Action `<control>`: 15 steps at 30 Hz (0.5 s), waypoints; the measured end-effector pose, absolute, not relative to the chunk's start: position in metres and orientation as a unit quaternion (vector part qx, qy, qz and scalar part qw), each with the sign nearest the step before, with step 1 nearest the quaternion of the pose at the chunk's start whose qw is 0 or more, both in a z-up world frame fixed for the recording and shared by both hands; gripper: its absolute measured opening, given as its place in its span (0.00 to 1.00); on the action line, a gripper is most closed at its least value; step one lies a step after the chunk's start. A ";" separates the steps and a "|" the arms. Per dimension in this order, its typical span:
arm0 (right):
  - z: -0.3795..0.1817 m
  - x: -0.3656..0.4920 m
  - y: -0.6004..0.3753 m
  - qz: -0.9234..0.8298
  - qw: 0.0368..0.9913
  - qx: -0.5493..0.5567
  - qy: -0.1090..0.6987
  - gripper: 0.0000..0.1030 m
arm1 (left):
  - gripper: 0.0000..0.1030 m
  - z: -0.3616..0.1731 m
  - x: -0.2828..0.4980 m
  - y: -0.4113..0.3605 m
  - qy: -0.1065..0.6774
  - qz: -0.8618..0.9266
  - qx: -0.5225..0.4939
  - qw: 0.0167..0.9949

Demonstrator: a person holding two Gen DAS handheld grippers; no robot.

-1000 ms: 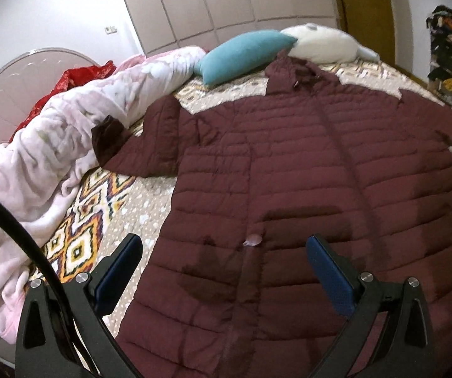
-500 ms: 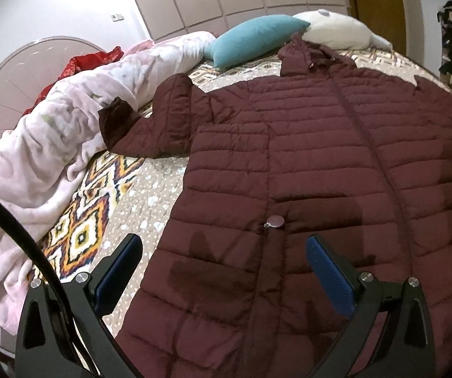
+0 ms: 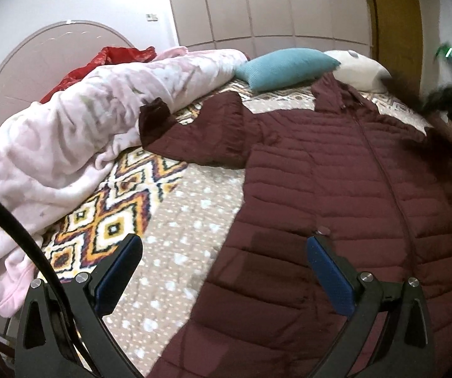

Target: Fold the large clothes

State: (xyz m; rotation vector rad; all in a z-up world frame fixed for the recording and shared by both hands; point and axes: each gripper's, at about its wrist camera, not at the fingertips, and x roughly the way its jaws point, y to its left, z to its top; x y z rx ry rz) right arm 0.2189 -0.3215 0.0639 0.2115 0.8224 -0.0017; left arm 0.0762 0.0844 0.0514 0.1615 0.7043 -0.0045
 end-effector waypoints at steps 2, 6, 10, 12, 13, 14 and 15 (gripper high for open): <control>0.029 0.229 -0.280 0.036 0.895 0.092 0.435 0.12 | 1.00 0.056 0.079 0.088 0.341 -0.001 0.078 0.937; -0.028 0.237 -0.237 0.066 0.857 0.074 0.506 0.24 | 1.00 0.069 0.087 0.082 0.328 -0.016 0.081 0.941; -0.018 0.219 -0.250 0.071 0.864 0.096 0.490 0.61 | 1.00 0.075 0.107 0.060 0.319 -0.048 0.087 0.942; -0.005 0.204 -0.264 0.073 0.870 0.124 0.471 0.63 | 1.00 0.074 0.124 0.041 0.326 -0.070 0.086 0.939; 0.000 0.200 -0.264 0.074 0.872 0.132 0.465 0.63 | 1.00 0.072 0.136 0.030 0.334 -0.086 0.080 0.935; 0.007 0.189 -0.276 0.073 0.874 0.146 0.458 0.64 | 1.00 0.070 0.144 0.023 0.343 -0.097 0.074 0.932; 0.008 0.181 -0.277 0.070 0.875 0.151 0.454 0.64 | 1.00 0.066 0.160 0.013 0.361 -0.110 0.059 0.924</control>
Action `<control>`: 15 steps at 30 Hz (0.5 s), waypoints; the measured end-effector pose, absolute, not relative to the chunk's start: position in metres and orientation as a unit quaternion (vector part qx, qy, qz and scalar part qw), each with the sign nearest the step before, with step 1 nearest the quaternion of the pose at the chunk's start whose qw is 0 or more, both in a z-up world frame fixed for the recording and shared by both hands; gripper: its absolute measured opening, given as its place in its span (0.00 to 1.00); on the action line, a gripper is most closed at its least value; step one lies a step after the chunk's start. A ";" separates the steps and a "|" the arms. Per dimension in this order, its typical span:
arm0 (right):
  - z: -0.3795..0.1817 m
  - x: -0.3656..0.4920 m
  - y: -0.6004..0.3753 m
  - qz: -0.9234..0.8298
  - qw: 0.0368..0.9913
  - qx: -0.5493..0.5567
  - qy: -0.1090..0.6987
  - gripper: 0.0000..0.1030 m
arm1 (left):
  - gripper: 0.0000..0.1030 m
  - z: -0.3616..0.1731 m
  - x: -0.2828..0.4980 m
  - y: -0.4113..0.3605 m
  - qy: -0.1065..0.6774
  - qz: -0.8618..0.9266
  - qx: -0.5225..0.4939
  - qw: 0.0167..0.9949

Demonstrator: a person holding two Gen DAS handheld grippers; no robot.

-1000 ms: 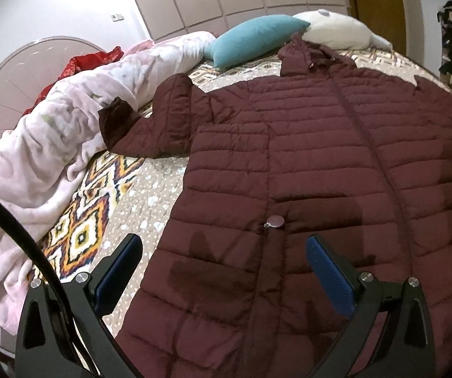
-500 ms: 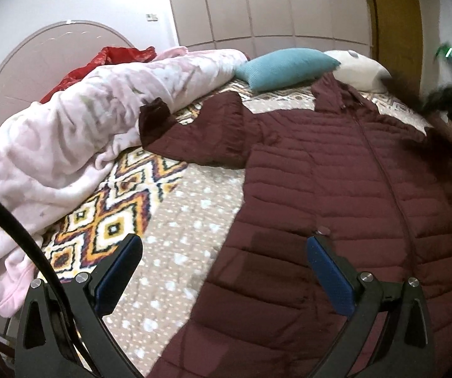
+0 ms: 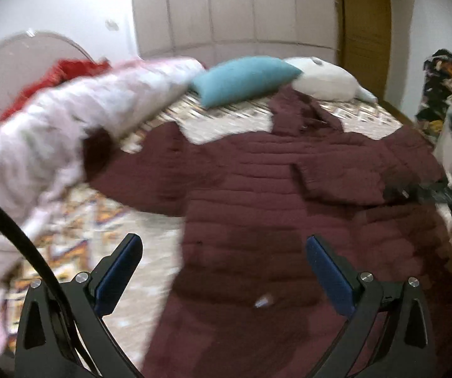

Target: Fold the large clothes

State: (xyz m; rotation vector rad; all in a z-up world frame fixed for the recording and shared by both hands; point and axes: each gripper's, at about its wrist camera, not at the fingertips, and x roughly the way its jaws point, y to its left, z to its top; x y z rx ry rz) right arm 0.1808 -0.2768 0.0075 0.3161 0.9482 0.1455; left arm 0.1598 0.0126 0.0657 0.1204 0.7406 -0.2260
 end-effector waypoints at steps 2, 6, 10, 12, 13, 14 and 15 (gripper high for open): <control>0.011 0.162 -0.292 0.060 0.876 0.176 0.445 0.67 | 1.00 0.057 0.187 -0.004 0.390 -0.127 0.028 0.911; 0.008 0.128 -0.318 0.050 0.870 0.213 0.441 0.67 | 1.00 0.042 0.237 -0.044 0.405 -0.137 0.011 0.904; 0.001 0.101 -0.334 0.045 0.866 0.227 0.442 0.67 | 1.00 0.026 0.269 -0.085 0.425 -0.156 0.016 0.891; -0.002 0.091 -0.340 0.044 0.866 0.230 0.442 0.67 | 1.00 0.015 0.280 -0.110 0.438 -0.175 0.028 0.881; -0.003 0.087 -0.343 0.044 0.867 0.229 0.440 0.67 | 1.00 0.009 0.285 -0.123 0.444 -0.177 0.040 0.877; -0.003 0.085 -0.344 0.044 0.868 0.228 0.438 0.67 | 0.96 0.005 0.289 -0.130 0.448 -0.174 0.047 0.875; -0.003 0.083 -0.345 0.043 0.870 0.228 0.436 0.67 | 0.87 -0.002 0.294 -0.140 0.457 -0.169 0.056 0.871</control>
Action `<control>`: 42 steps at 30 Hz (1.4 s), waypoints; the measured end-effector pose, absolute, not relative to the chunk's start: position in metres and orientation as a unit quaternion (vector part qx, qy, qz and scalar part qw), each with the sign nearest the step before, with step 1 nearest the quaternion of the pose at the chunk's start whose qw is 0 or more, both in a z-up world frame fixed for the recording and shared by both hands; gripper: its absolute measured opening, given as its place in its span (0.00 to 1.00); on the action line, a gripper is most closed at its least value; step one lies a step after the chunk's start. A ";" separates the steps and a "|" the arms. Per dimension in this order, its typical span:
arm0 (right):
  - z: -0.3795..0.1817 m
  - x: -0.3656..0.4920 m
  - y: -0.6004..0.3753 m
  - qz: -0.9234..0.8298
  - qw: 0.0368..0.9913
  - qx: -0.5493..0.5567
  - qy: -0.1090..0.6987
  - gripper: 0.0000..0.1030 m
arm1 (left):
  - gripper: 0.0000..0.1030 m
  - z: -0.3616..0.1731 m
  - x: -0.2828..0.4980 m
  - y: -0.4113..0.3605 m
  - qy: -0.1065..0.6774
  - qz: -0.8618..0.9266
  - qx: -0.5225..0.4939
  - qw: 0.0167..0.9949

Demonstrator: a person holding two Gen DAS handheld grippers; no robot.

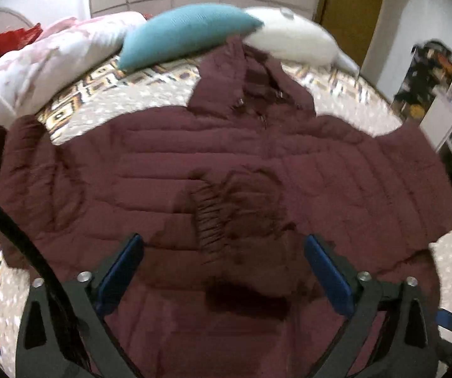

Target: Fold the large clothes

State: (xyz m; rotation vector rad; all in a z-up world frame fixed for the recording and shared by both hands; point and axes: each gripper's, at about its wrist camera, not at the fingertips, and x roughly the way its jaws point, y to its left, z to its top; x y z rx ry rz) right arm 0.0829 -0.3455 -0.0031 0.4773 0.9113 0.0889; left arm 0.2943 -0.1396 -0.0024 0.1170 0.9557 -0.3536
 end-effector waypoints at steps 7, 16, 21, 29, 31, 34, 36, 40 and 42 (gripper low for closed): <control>0.004 0.086 -0.360 0.019 0.880 0.218 0.421 0.67 | 0.19 -0.019 0.309 -0.149 0.491 -0.143 0.063 0.857; -0.009 0.146 -0.397 -0.015 0.867 0.286 0.407 0.69 | 0.18 0.010 0.299 -0.139 0.452 -0.131 0.081 0.879; -0.033 0.183 -0.426 0.000 0.826 0.400 0.398 0.11 | 0.18 0.032 0.303 -0.121 0.427 -0.120 0.088 0.892; -0.005 0.212 -0.363 0.069 0.845 0.350 0.399 0.11 | 0.18 0.046 0.347 -0.059 0.418 -0.046 0.068 0.905; -0.012 0.222 -0.351 0.072 0.841 0.343 0.412 0.11 | 0.18 0.034 0.357 -0.048 0.426 -0.028 0.074 0.901; -0.033 0.233 -0.334 0.075 0.832 0.339 0.433 0.11 | 0.18 0.009 0.367 -0.038 0.443 -0.011 0.084 0.893; -0.045 0.236 -0.326 0.073 0.828 0.335 0.443 0.11 | 0.18 -0.008 0.371 -0.034 0.452 -0.003 0.086 0.888; -0.066 0.242 -0.325 0.073 0.819 0.347 0.451 0.12 | 0.19 -0.030 0.375 -0.031 0.454 -0.001 0.093 0.886; -0.071 0.245 -0.328 0.077 0.817 0.355 0.448 0.11 | 0.20 -0.037 0.376 -0.033 0.449 0.001 0.102 0.888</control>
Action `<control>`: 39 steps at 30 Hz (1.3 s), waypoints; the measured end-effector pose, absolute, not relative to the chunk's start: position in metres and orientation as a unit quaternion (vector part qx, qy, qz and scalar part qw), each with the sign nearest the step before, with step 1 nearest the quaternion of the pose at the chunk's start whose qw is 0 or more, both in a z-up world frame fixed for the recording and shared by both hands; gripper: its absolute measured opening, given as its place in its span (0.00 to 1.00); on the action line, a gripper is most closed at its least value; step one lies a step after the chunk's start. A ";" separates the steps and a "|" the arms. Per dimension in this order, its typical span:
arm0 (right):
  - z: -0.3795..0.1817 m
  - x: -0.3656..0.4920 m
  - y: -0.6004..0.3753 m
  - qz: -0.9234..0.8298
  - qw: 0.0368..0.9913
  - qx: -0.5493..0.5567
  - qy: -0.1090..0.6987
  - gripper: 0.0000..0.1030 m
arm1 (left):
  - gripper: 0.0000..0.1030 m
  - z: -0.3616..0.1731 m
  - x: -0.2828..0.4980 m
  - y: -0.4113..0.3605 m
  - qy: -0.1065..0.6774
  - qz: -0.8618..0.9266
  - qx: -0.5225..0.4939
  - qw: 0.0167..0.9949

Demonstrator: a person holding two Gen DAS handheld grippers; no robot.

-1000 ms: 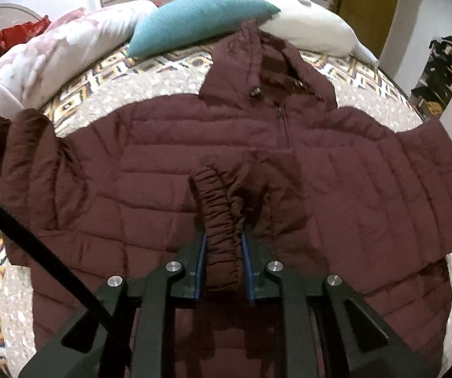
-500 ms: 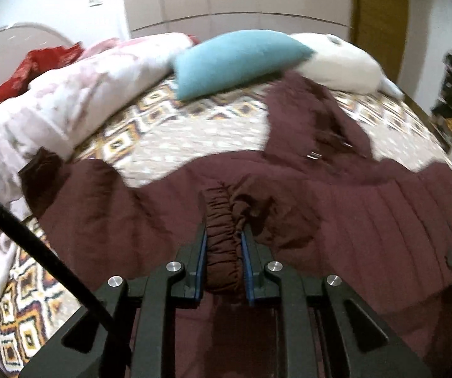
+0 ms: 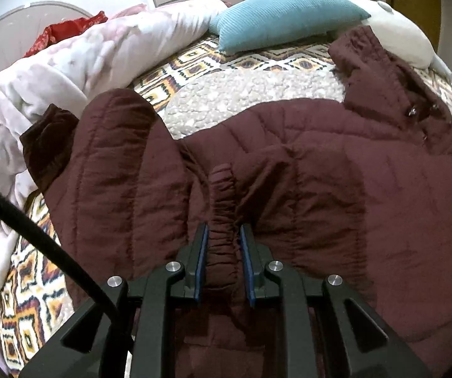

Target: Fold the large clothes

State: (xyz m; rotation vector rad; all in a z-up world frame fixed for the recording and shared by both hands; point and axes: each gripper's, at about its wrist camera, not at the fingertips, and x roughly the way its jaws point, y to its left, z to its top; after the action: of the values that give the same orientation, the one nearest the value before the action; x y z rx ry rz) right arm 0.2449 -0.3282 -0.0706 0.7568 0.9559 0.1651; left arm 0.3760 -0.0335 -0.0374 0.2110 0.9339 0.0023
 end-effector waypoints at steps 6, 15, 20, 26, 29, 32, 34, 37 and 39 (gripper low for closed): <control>-0.079 0.245 -0.335 0.084 0.811 0.374 0.441 0.11 | 0.25 -0.051 0.371 -0.053 0.423 0.030 0.166 0.891; -0.029 0.206 -0.347 0.087 0.821 0.356 0.438 0.32 | 0.39 -0.007 0.337 -0.030 0.422 0.001 0.132 0.897; 0.025 0.182 -0.363 0.078 0.870 0.309 0.376 0.34 | 0.46 0.011 0.320 -0.004 0.402 0.002 0.100 0.910; -0.010 0.217 -0.397 0.010 0.855 0.339 0.392 0.34 | 0.46 -0.002 0.329 0.004 0.431 -0.007 0.080 0.899; -0.050 0.220 -0.423 -0.038 0.834 0.355 0.420 0.19 | 0.47 -0.009 0.333 0.013 0.436 0.003 0.067 0.897; -0.067 0.210 -0.447 -0.026 0.816 0.414 0.402 0.05 | 0.46 -0.006 0.331 0.030 0.441 0.005 0.048 0.896; -0.066 0.208 -0.450 -0.028 0.810 0.424 0.403 0.06 | 0.46 0.004 0.325 0.050 0.434 0.011 0.038 0.900; -0.046 0.202 -0.436 -0.042 0.817 0.401 0.413 0.29 | 0.47 0.019 0.317 0.081 0.422 0.029 0.030 0.906; -0.029 0.193 -0.415 -0.023 0.825 0.384 0.414 0.51 | 0.49 0.029 0.312 0.111 0.414 0.053 0.022 0.908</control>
State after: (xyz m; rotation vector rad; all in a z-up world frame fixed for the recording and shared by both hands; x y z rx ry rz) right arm 0.1933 -0.4152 -0.0292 0.8159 0.8790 -0.0494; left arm 0.3122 0.1106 0.0294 0.0459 0.8551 0.1097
